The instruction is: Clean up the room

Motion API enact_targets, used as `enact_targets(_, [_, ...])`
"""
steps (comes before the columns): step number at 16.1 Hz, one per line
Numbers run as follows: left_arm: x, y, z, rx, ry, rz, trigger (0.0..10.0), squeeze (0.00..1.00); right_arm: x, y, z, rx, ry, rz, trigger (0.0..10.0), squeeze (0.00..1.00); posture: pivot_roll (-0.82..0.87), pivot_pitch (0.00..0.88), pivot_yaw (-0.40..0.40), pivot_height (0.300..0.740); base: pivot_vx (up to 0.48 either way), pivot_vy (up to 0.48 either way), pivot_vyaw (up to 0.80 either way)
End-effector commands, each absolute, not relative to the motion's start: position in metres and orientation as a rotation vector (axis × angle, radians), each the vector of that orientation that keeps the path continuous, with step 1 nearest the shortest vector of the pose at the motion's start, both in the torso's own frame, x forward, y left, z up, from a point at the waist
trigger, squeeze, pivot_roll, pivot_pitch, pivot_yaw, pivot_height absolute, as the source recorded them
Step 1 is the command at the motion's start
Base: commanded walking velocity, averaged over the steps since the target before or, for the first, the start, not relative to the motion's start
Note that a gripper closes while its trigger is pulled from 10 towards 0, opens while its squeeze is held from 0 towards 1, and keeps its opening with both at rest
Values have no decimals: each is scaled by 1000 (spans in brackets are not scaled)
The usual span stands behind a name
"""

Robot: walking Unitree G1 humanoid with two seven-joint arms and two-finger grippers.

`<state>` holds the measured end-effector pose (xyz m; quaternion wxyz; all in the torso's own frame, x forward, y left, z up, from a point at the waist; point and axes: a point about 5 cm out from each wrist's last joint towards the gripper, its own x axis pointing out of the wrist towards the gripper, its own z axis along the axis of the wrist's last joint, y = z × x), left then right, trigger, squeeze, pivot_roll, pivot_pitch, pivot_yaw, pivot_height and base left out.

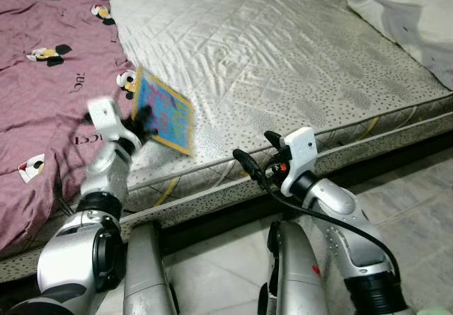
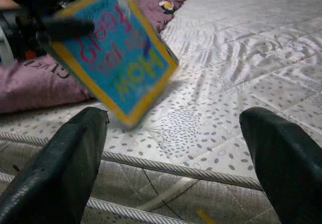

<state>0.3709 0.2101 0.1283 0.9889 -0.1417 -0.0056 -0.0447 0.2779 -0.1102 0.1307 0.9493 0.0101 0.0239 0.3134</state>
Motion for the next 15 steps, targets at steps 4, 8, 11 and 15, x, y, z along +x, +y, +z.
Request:
enact_targets(4, [353, 239, 188, 113, -320, -48, 0, 0, 276, -107, 124, 73, 34, 558, 10000, 0, -51, 0, 49, 515, 0, 0, 0])
enact_targets(8, [319, 238, 203, 442, -432, -60, 0, 0, 275, -112, 122, 91, 30, 513, 10000, 0, -16, 0, 34, 515, 0, 0, 0])
enact_targets(11, [283, 245, 196, 498, -446, 136, 0, 0, 280, -118, 128, 154, -16, 427, 10000, 0, -5, 0, 27, 539, 0, 0, 0])
enact_targets(15, [250, 232, 183, 540, -395, 269, 10000, 0, 288, -123, 132, 173, -31, 340, 10000, 0, 7, 0, 10, 588, 0, 0, 0])
